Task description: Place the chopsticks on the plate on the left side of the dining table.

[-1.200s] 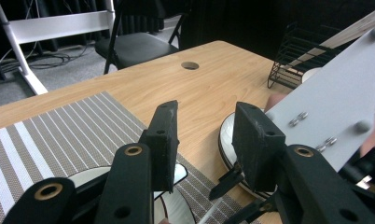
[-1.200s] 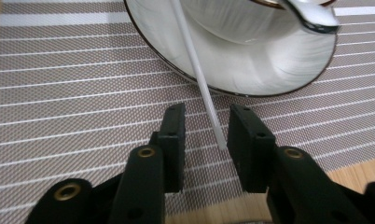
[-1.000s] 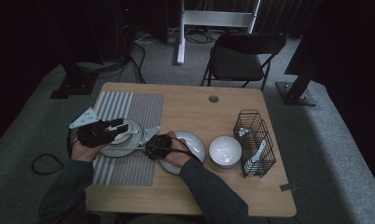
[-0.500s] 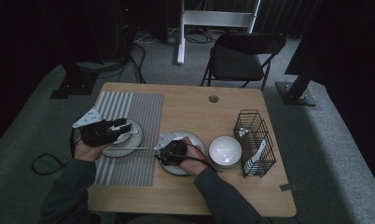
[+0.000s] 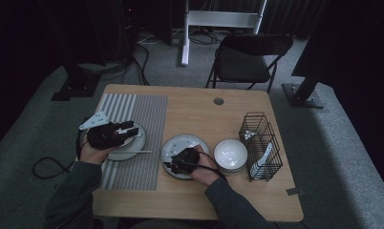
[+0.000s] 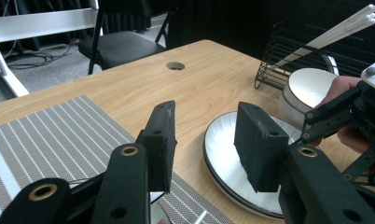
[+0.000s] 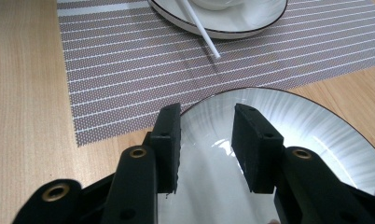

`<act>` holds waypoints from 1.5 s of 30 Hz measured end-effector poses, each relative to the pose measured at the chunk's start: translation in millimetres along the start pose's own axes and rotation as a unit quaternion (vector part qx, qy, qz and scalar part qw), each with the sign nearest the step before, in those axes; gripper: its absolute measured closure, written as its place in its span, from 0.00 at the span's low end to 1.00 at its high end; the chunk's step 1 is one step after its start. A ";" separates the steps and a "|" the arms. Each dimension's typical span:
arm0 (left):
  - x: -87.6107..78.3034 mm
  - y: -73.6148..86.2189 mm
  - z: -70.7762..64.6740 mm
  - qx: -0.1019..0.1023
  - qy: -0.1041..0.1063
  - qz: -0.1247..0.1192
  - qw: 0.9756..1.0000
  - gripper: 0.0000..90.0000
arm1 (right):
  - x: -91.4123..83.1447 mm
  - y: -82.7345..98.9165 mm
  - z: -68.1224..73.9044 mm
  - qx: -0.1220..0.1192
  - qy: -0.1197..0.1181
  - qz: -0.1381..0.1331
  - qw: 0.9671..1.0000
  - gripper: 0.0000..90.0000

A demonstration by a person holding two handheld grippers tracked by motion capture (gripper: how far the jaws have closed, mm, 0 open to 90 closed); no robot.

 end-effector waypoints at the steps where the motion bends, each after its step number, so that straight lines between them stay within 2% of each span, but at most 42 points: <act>1: 2.0 -0.3 -1.2 0.000 0.003 0.001 1.000 0.66 | -1.2 0.8 0.2 0.002 0.001 -0.002 1.000 0.68; 3: 3.7 -0.7 -2.1 0.001 0.005 0.001 1.000 0.65 | -6.4 6.3 2.2 0.011 0.002 -0.008 1.000 0.66; 10: 12.3 -2.7 -6.2 0.003 0.014 0.003 1.000 0.65 | -17.1 17.9 6.1 0.016 0.005 -0.016 1.000 0.63; 23: 20.3 -10.7 -13.6 0.008 0.032 0.000 0.999 0.64 | -37.6 44.2 11.0 0.038 0.016 -0.034 0.999 0.62; 28: 24.7 -13.1 -16.3 0.011 0.040 0.003 0.999 0.64 | -45.6 55.6 9.4 0.058 0.027 -0.041 0.997 0.61; 41: 35.6 -22.4 -23.9 0.022 0.054 0.006 0.998 0.63 | -58.5 74.5 4.7 0.093 0.052 -0.052 0.993 0.62; 45: 39.0 -25.4 -26.5 0.028 0.057 0.008 0.998 0.63 | -61.9 80.5 5.1 0.097 0.055 -0.054 0.992 0.62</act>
Point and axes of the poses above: each handheld gripper's, and its own axes: x roughly forward along the jaws, y roughly out of its underside, z roughly to its left, the point moved 5 cm from there along x, roughly forward along the jaws, and after that the axes turned 5 degrees about y, right-handed, at the moved point
